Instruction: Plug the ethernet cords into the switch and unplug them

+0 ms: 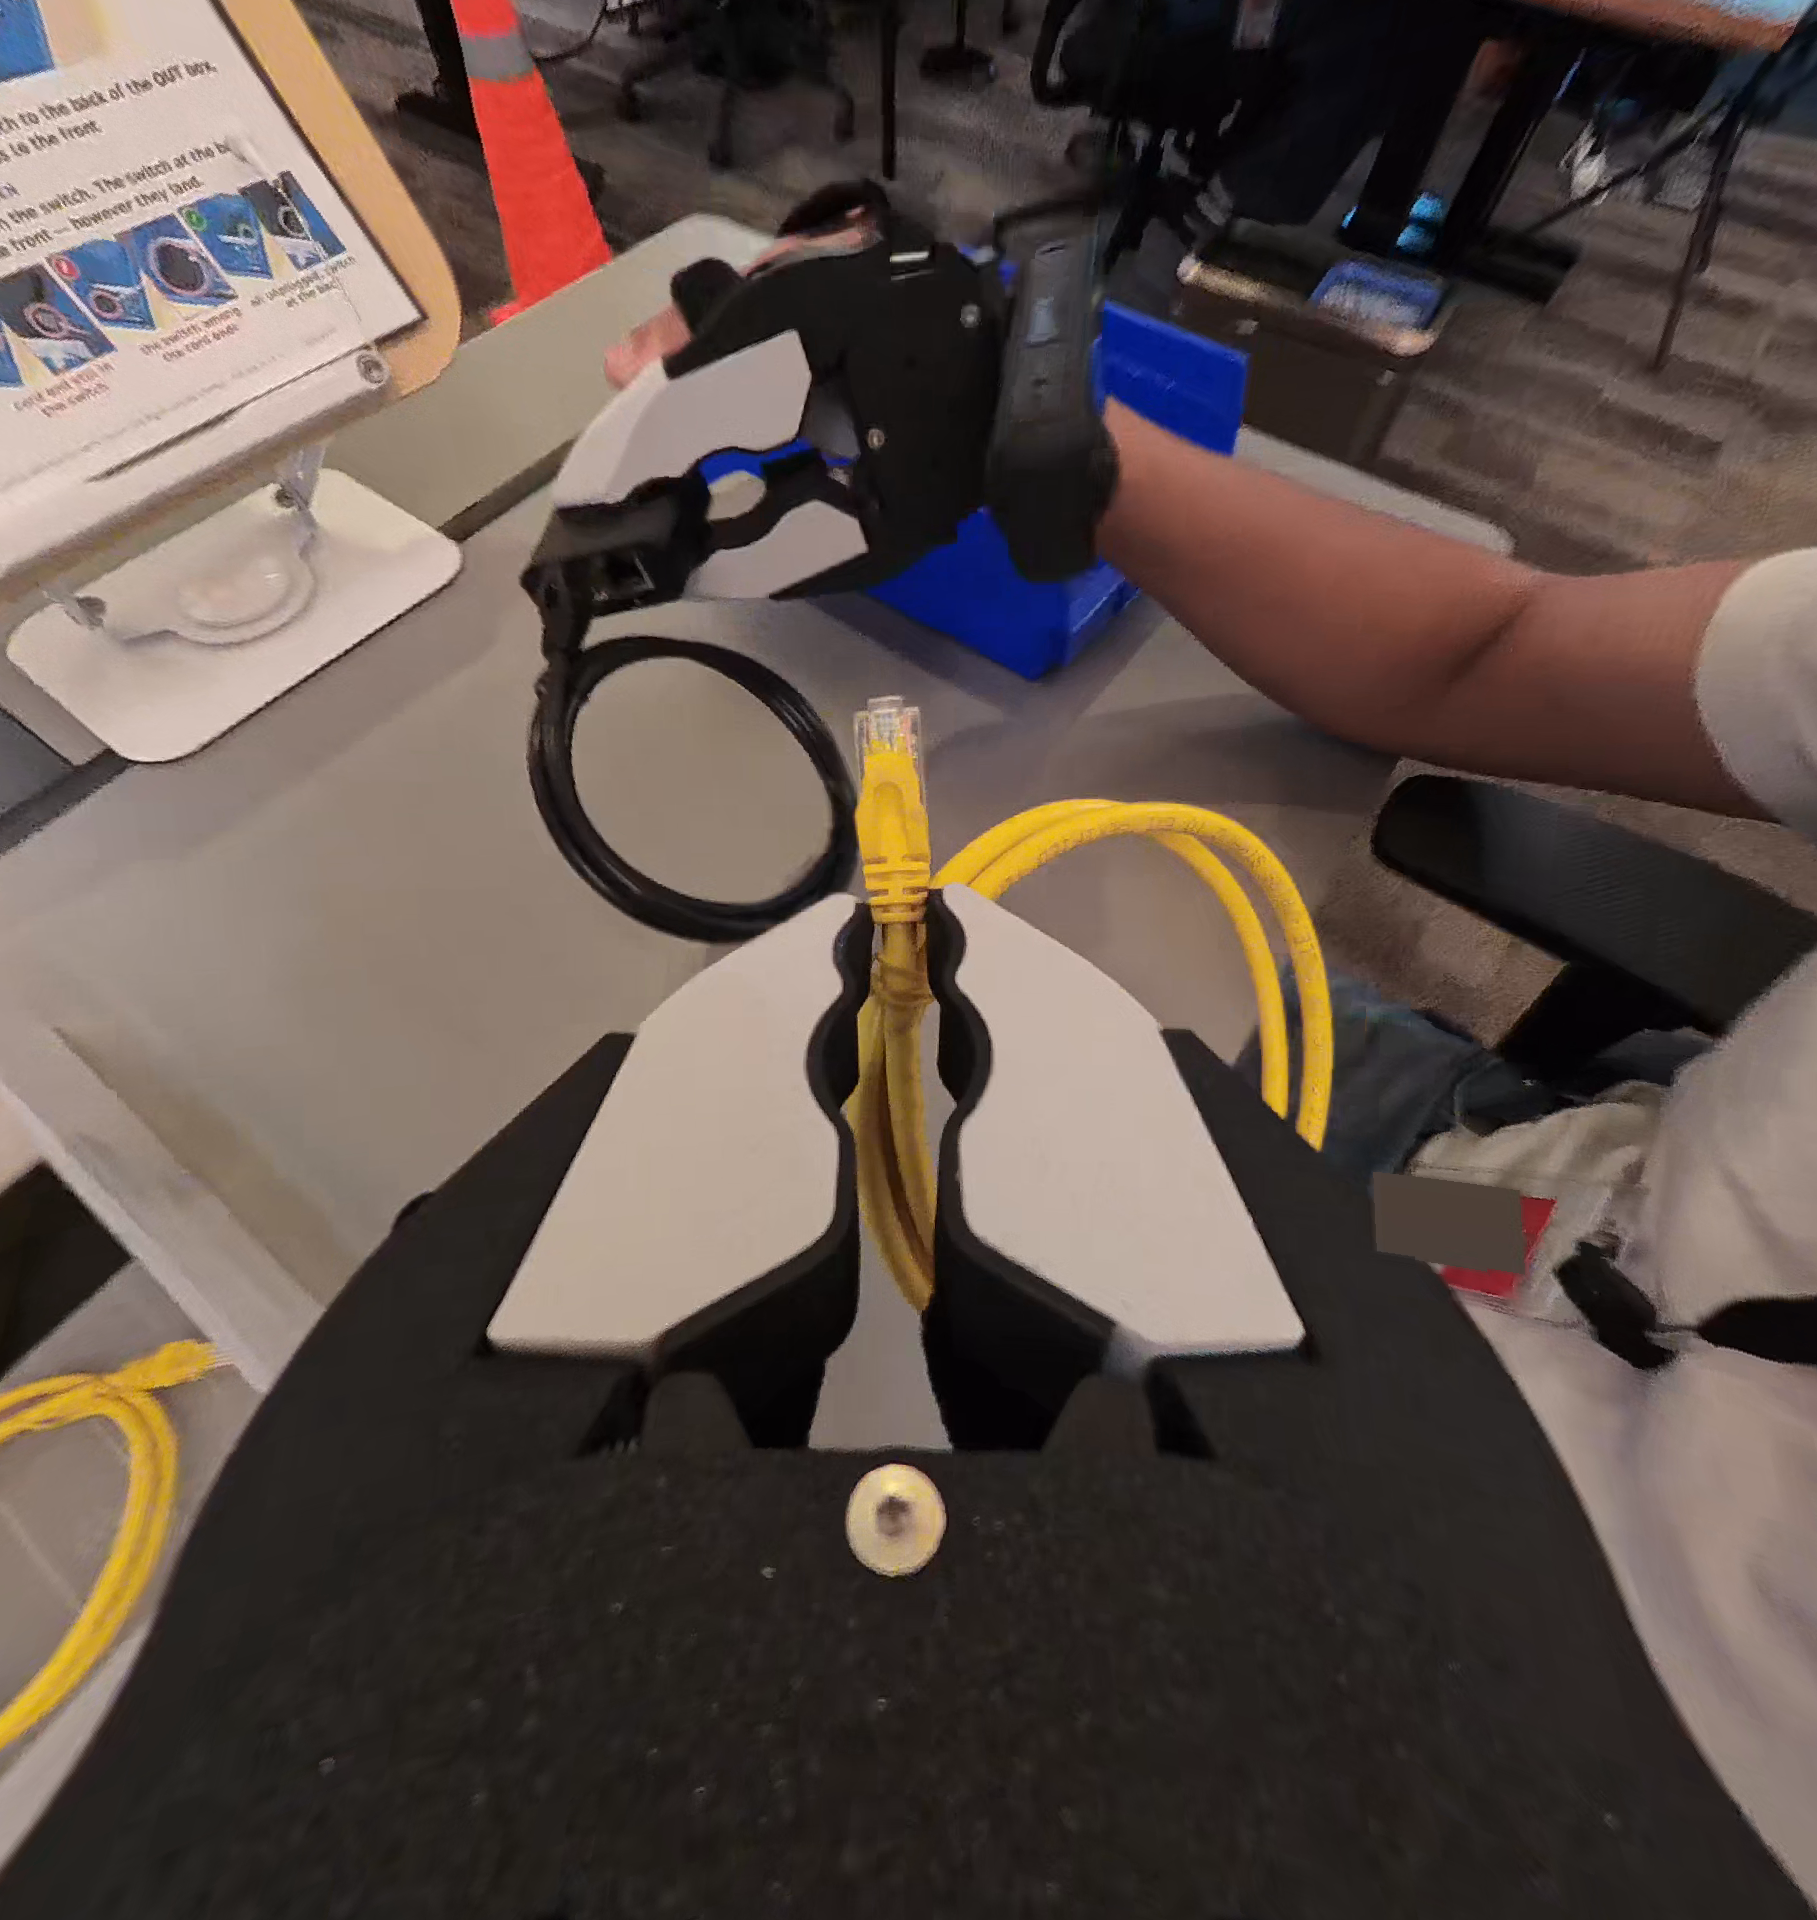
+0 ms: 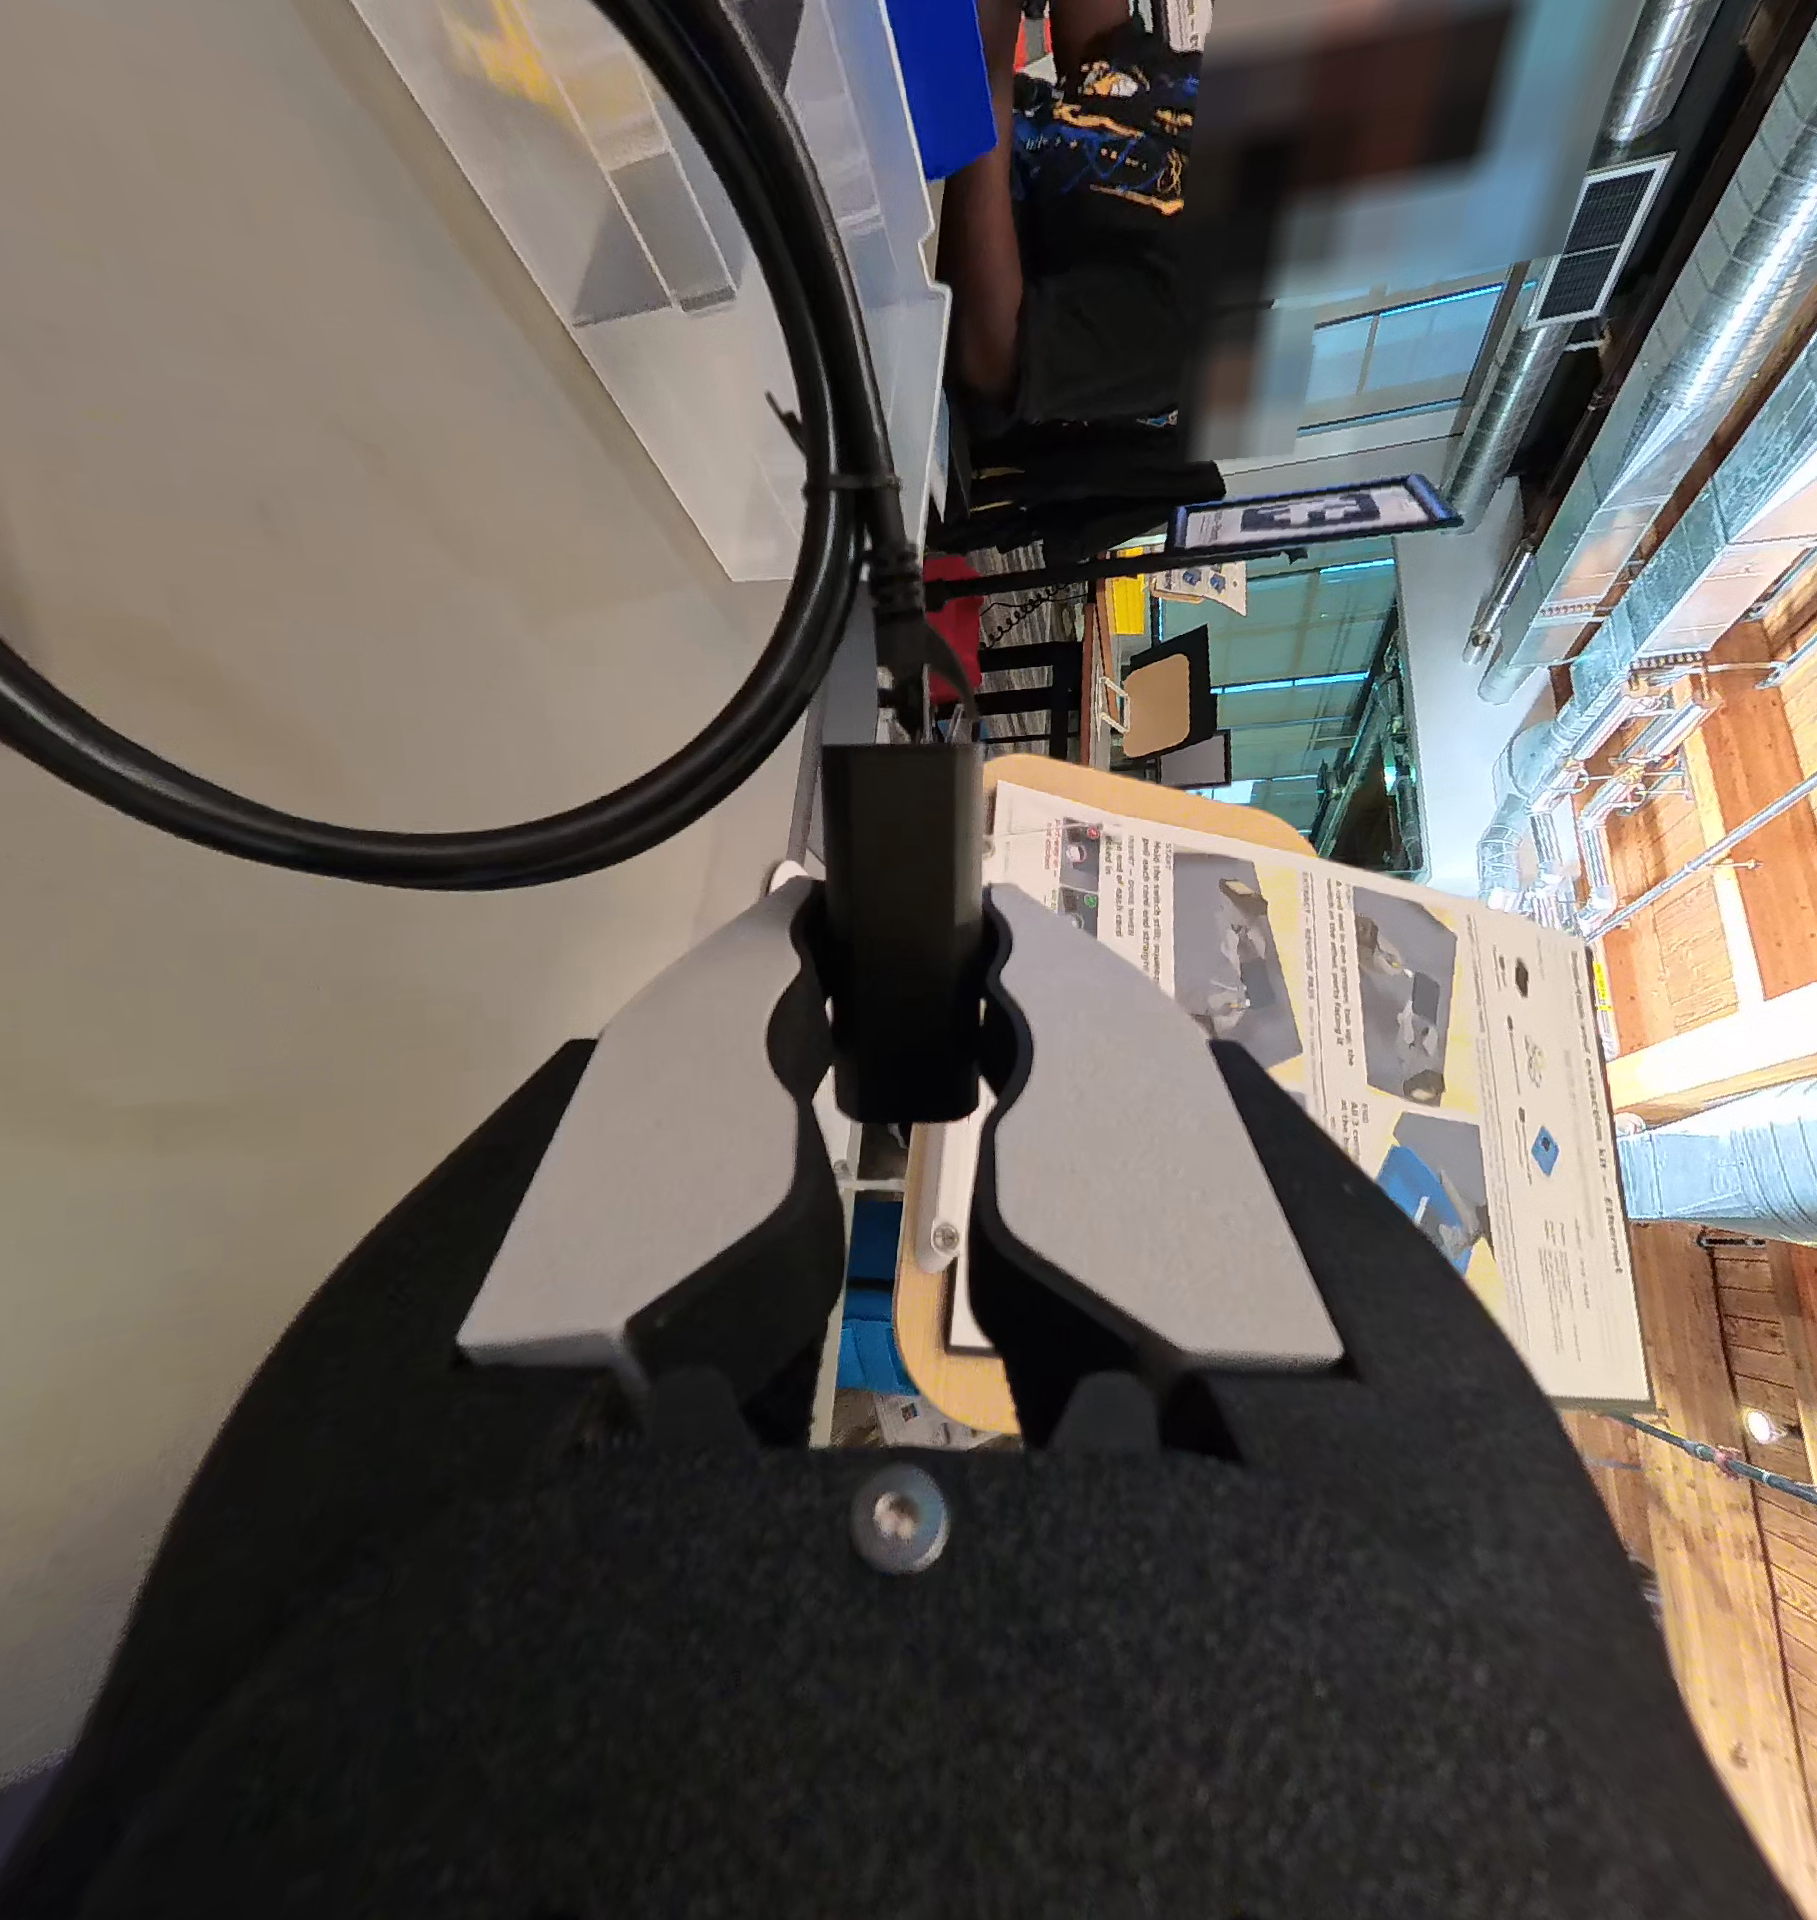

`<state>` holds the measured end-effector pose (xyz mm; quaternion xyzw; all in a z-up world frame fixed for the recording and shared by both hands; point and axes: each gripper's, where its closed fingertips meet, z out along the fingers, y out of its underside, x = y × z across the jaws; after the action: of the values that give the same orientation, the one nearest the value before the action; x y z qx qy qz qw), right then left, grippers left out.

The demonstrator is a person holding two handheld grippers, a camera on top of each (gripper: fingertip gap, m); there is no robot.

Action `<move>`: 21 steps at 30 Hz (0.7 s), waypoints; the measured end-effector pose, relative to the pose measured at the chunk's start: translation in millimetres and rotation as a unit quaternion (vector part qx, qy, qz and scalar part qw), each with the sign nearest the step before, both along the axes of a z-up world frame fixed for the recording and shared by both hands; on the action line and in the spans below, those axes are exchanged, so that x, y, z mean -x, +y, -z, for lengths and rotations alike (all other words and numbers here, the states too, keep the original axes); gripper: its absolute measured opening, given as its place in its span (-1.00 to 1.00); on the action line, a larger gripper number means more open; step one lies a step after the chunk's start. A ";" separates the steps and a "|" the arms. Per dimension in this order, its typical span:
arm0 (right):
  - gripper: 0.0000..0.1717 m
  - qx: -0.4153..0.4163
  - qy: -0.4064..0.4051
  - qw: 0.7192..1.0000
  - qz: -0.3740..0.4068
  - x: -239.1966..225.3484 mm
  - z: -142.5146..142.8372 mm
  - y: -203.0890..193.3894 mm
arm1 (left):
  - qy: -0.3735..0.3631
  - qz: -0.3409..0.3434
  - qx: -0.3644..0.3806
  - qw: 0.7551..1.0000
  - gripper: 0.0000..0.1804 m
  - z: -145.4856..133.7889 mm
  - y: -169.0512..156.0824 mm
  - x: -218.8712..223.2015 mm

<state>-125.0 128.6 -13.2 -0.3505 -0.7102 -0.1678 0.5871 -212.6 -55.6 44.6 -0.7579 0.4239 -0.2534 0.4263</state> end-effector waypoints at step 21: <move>-0.72 -0.011 -0.004 0.999 -0.040 20.6 3.4 -20.9 | 0.202 0.033 0.183 0.962 -0.89 58.8 100.7 -31.2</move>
<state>-145.7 107.7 -16.6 -0.3148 -0.7237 -0.1535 0.5946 -181.4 45.0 -14.3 -0.8440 0.4720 -0.1823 0.1778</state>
